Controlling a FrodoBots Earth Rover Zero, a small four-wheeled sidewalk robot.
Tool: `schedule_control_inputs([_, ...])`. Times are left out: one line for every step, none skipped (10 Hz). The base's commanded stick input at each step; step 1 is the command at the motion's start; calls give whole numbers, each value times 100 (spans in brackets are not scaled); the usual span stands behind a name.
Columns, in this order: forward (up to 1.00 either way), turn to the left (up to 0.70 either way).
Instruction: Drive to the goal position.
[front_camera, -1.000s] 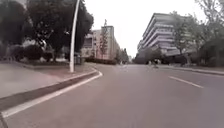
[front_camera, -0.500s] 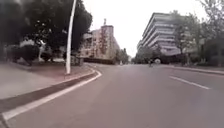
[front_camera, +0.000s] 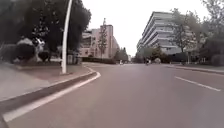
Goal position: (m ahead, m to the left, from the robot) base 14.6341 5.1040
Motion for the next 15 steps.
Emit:
schedule_control_inputs([70, 0])
schedule_control_inputs([70, 0])
schedule_control_inputs([70, 0])
schedule_control_inputs([70, 0])
schedule_control_inputs([70, 0])
schedule_control_inputs([70, 0])
schedule_control_inputs([70, 0])
schedule_control_inputs([70, 0])
schedule_control_inputs([70, 0])
schedule_control_inputs([52, 0])
schedule_control_inputs([45, 0])
schedule_control_inputs([45, 0])
schedule_control_inputs([45, 0])
schedule_control_inputs([45, 0])
schedule_control_inputs([45, 0])
